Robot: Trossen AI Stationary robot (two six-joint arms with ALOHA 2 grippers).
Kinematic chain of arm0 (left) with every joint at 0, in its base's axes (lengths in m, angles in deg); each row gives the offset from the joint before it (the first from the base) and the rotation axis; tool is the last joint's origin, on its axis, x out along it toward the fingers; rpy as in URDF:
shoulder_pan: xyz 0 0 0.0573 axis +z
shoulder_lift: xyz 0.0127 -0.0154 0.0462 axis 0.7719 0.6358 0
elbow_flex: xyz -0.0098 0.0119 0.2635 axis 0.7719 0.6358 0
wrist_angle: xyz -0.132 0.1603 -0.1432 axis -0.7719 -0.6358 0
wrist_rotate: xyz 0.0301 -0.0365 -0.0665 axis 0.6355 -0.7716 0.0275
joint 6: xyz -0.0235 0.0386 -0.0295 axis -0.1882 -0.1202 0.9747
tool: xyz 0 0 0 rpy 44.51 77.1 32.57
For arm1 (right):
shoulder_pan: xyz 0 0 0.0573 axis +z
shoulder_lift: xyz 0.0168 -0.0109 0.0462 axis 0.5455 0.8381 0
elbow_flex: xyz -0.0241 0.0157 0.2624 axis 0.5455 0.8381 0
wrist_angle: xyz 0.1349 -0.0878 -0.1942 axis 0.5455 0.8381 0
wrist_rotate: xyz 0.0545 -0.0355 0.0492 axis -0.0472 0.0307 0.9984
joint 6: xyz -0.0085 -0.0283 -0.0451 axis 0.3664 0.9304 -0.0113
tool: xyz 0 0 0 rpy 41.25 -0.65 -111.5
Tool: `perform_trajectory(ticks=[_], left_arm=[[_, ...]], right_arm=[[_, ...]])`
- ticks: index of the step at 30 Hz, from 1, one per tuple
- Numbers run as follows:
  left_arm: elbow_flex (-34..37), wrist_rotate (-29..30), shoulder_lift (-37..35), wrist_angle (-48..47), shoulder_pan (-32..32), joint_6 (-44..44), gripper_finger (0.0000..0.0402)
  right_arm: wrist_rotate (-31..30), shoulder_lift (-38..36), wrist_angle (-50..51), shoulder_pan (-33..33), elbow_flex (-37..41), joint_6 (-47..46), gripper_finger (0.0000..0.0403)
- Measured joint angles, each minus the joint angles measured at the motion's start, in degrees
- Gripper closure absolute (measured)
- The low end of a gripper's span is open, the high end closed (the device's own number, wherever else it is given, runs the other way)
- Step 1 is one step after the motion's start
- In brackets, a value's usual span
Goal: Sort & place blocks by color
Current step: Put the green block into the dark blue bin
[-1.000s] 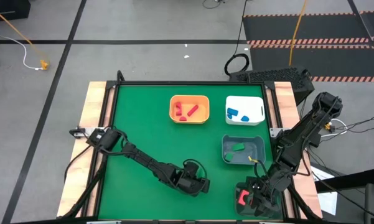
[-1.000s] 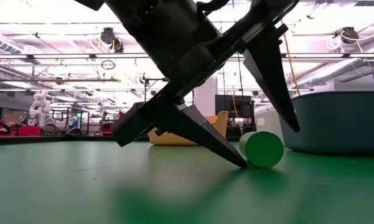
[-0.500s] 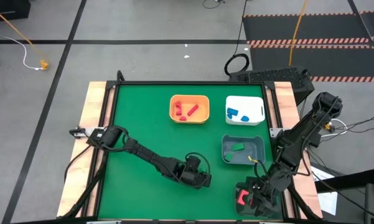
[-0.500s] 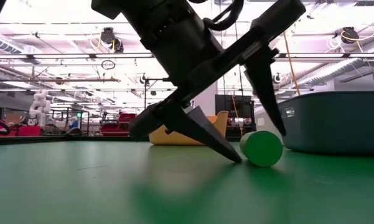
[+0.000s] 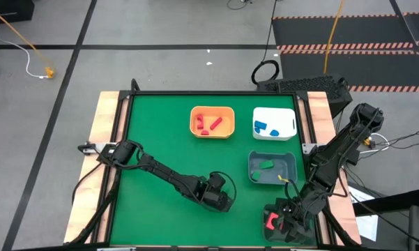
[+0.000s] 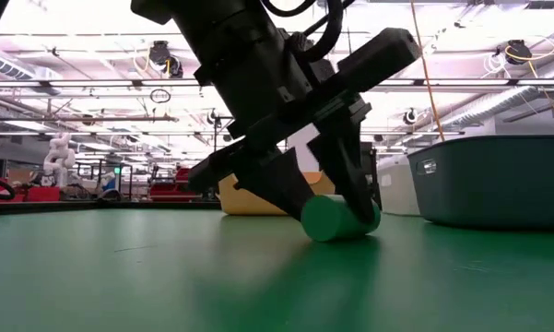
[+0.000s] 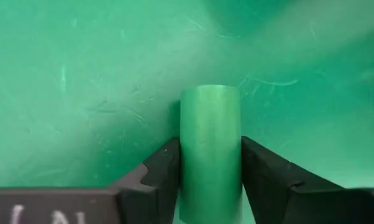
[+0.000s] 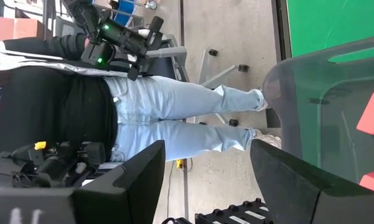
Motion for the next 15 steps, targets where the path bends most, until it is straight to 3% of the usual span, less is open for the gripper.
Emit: perform_trajectory(ticks=[2,7,15], left_arm=[[0.0,0.6,0.0,-0.1,0.0,-2.7,0.0266],[0.1,1.4,0.0,-0.4,0.5,-5.3,0.0267],[0.5,-1.9,-2.2,3.4,1.9,-6.1,0.0262]], right_arm=[[0.0,0.0,0.0,0.0,0.0,0.0,0.0177],[0.0,0.0,0.0,0.0,0.0,0.0,0.0177],[-0.1,0.0,-0.1,0.0,0.0,0.0,0.0177]])
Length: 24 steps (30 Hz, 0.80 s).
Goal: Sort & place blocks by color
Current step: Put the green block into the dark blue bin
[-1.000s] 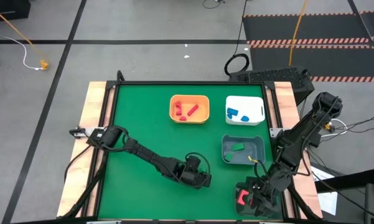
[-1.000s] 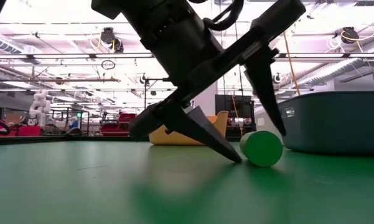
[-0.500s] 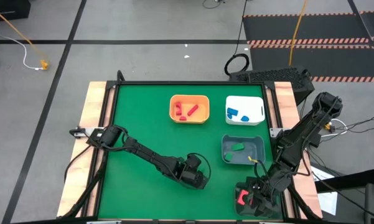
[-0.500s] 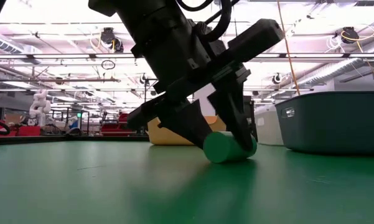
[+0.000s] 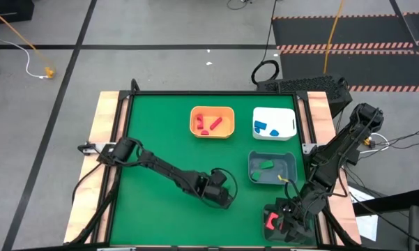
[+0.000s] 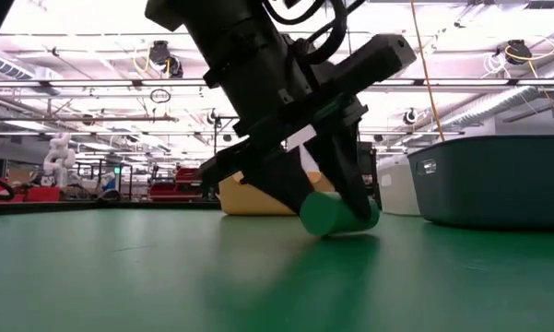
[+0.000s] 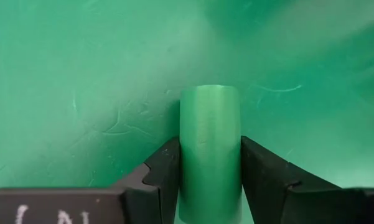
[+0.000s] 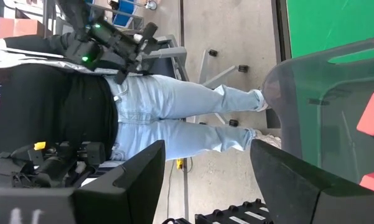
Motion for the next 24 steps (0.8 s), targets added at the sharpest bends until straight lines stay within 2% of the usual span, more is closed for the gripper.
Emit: perform_trajectory(ticks=[7,13,15,24], left_arm=[[-0.2,0.7,-4.0,3.7,1.3,-4.2,0.0266],[-0.1,0.4,-6.5,7.3,1.8,-10.1,0.0266],[-0.5,-0.5,-7.5,10.5,1.9,-11.3,0.0266],[-0.4,-4.8,-13.5,9.0,1.6,-19.7,0.0266]], right_arm=[[-3.7,0.0,-0.7,-1.1,0.0,1.2,0.0177],[-11.8,0.0,-1.3,-4.2,0.0,6.3,0.0177],[-15.2,0.0,-1.6,-5.5,0.0,9.4,0.0177],[-29.1,0.0,-10.3,-11.3,0.0,30.9,0.0177]])
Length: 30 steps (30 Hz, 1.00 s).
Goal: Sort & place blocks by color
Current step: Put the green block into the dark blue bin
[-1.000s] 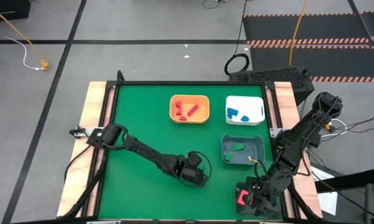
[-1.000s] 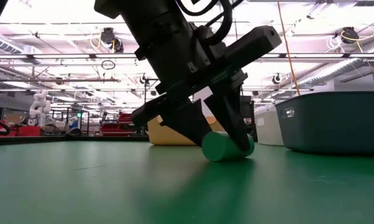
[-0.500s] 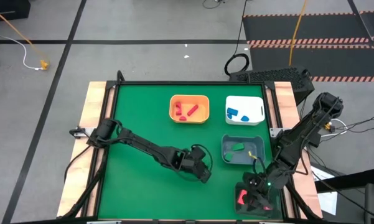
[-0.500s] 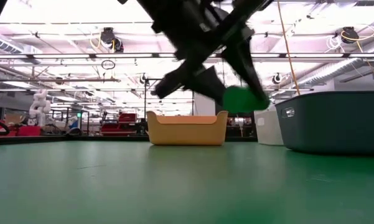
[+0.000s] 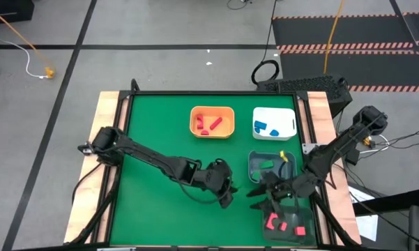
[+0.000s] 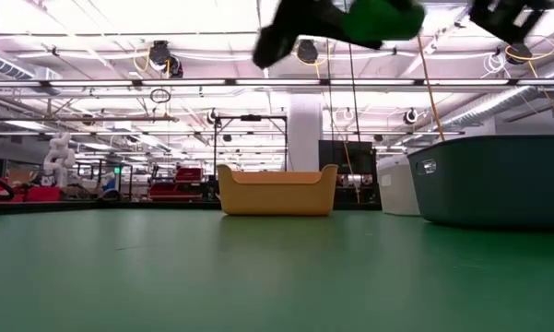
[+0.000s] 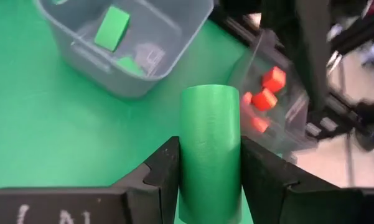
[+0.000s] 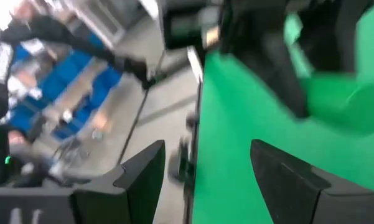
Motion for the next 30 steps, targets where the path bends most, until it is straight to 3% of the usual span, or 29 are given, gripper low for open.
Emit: perform_trajectory(ticks=[3,8,13,19,30], left_arm=[[0.0,0.2,-1.0,-1.3,-0.2,-4.4,0.0266],[0.0,3.0,-3.9,-4.6,-0.2,-14.8,0.0260],[0.3,3.4,-4.9,-7.4,0.8,-19.4,0.0265],[0.0,4.2,-5.3,-7.4,2.2,-20.6,0.0261],[0.1,6.0,-5.3,-9.6,3.5,-20.4,0.0262]], right_arm=[[-1.6,0.0,-4.4,-2.4,0.0,-1.3,0.0177],[-2.3,0.0,-6.4,-6.5,0.0,-20.0,0.0177],[-1.8,0.0,-6.0,-8.3,0.0,-27.6,0.0176],[4.8,0.0,-6.3,-13.3,0.0,-28.6,0.0168],[19.0,0.0,-3.1,-20.9,0.0,-33.5,0.0102]])
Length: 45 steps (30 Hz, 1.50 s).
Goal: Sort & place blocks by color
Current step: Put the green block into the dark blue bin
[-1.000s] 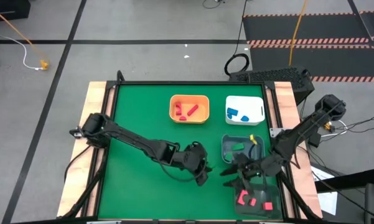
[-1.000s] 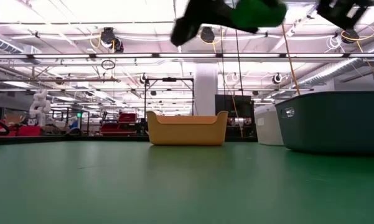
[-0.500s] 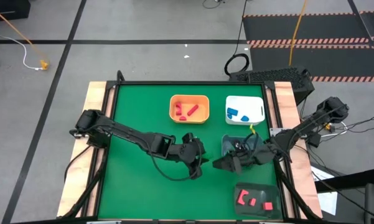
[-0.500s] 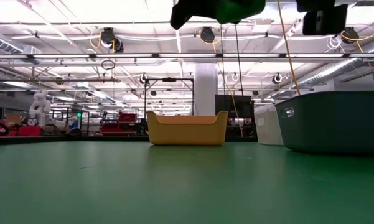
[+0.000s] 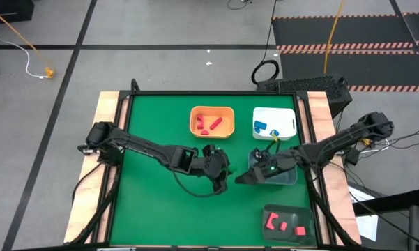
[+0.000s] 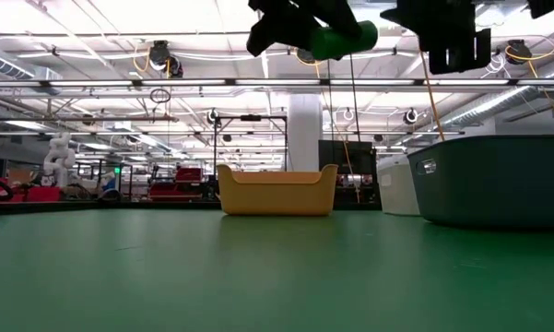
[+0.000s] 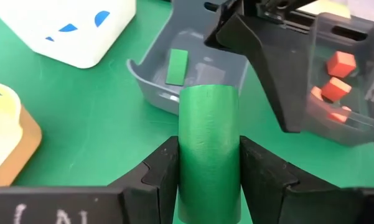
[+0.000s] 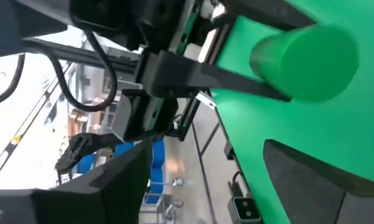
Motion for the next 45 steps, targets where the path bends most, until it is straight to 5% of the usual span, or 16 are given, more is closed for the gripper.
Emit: perform_trajectory(ticks=[25,34,45], left_arm=[[0.0,0.8,0.0,5.7,-1.0,0.3,0.0265],[0.0,1.3,0.0,6.6,-0.7,-1.3,0.0265],[0.0,1.3,0.0,6.3,-0.7,-1.3,0.0261]], right_arm=[[1.5,0.0,3.2,-6.0,0.0,-3.2,0.0104],[1.3,0.0,3.1,-6.0,0.0,-2.2,0.0163],[1.3,0.0,3.2,-6.0,0.0,-2.1,0.0289]])
